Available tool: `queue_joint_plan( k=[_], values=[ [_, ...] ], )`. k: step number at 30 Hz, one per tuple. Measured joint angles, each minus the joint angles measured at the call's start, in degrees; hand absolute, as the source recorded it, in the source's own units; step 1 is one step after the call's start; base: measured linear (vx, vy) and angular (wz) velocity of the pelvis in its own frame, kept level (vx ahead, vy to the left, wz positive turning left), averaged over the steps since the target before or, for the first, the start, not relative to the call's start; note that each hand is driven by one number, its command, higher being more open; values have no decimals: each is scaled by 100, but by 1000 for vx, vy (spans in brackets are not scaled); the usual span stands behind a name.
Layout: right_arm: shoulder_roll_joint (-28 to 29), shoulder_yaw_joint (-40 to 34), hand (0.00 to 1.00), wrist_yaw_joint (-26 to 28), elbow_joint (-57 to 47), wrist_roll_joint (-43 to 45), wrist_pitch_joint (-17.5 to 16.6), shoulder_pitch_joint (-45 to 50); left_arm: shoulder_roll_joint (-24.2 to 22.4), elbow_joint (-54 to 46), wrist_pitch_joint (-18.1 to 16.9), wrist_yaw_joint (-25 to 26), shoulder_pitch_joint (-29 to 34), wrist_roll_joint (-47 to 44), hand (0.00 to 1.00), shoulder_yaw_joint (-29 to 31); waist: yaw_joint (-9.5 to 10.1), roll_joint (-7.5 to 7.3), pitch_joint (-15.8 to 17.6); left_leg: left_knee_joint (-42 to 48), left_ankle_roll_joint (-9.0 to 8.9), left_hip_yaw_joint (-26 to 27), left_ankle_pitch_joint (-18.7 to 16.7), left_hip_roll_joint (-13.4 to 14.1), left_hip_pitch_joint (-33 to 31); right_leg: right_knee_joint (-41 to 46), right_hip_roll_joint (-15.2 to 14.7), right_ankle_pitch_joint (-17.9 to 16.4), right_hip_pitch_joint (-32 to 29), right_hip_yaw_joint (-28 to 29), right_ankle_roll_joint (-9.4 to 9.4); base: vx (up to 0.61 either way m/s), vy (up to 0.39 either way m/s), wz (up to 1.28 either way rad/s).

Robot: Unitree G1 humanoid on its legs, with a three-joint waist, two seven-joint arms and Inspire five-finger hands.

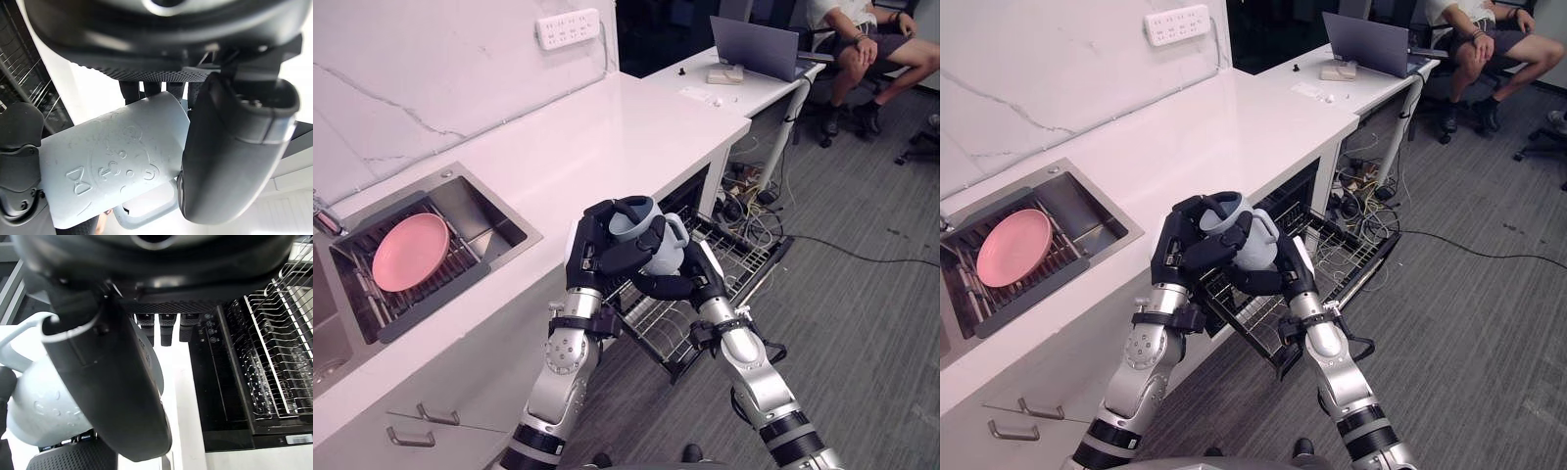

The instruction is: Walk over to the sink, pick up the cup, carry it to the dishwasher, place the cup inside the dishwasher, then close the dishwasher door

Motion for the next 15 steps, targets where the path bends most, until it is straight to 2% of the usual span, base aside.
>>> queue_joint_plan(
  k=[7, 15],
  values=[
    [1, 85, 90, 2, 0, 0, 51, -40, 22, 16, -157, 48, 123, 138, 30, 29, 5, -12, -34, -7, -1, -4, 0, 0, 8, -21, 5, 7, 17, 0, 5, 0, 0, 0],
    [13, 269, 90, 2, 0, -44, 216, -58, 87, 464, -279, 234, 221, 804, 30, 36, -2, -53, -109, -40, -1, 4, 0, -4, 41, -61, 12, 21, 48, 12, 7, 0, 0, 0]
  ],
)
